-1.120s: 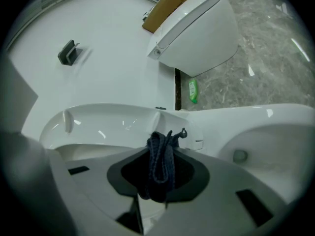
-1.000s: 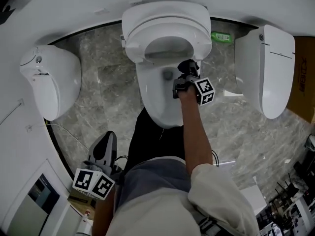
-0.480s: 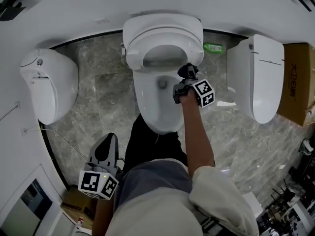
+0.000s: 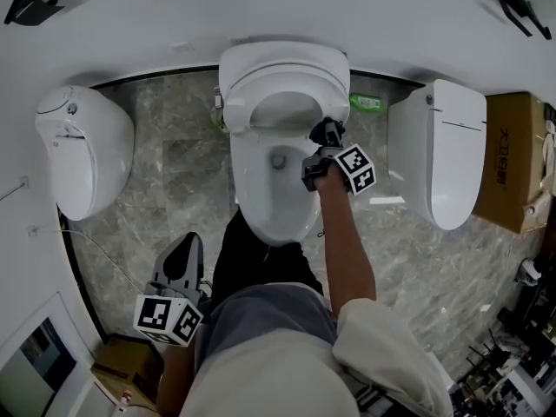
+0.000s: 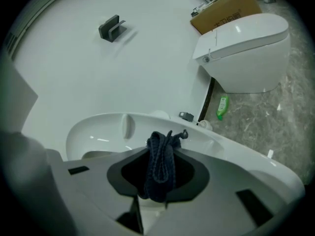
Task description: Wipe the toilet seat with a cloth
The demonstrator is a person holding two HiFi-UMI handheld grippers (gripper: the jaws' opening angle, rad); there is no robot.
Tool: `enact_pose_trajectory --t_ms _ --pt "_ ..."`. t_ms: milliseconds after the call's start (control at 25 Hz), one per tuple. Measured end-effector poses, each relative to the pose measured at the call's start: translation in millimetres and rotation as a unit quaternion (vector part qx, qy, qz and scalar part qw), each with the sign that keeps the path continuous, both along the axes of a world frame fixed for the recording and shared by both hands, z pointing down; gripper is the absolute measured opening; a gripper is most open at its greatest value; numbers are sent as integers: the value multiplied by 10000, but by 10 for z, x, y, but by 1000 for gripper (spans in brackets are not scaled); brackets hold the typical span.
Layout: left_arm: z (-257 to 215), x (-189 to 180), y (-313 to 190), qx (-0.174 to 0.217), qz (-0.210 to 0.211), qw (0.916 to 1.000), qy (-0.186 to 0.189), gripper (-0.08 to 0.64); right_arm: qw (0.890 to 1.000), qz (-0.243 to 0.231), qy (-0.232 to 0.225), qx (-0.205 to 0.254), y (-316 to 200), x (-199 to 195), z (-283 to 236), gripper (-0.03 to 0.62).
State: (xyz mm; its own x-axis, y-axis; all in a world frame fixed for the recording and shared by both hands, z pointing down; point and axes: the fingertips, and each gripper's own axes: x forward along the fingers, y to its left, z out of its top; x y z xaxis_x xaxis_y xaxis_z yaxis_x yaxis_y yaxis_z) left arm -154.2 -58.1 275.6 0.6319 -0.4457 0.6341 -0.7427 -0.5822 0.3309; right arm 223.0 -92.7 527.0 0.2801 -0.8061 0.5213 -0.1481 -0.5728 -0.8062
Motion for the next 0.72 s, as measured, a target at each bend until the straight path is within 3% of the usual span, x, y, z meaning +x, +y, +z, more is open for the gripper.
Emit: enact_pose_trajectory --t_ms 720 --pt "-202 102 249 128 -124 9990 416 11 9958 -685 353 501 -337 -68 -879 77"
